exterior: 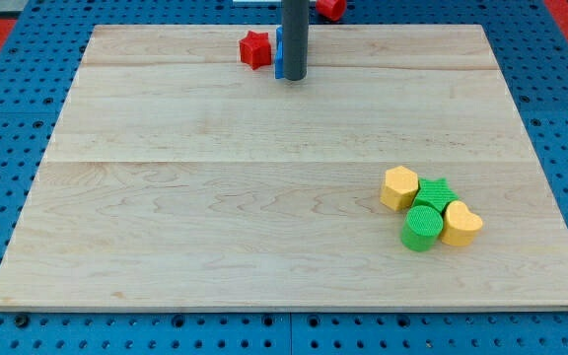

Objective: Move the yellow heart above the green star

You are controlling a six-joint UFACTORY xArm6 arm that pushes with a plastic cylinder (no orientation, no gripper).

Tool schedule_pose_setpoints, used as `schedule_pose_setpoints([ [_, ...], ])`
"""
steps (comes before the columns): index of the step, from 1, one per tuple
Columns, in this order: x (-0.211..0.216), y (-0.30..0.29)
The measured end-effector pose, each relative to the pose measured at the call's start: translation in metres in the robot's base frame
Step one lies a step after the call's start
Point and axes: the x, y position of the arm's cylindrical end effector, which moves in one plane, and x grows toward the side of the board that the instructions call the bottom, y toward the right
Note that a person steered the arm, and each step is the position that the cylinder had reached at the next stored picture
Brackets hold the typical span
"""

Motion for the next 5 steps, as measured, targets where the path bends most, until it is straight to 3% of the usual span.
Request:
schedule_pose_setpoints([
  [5, 0.027, 0.017],
])
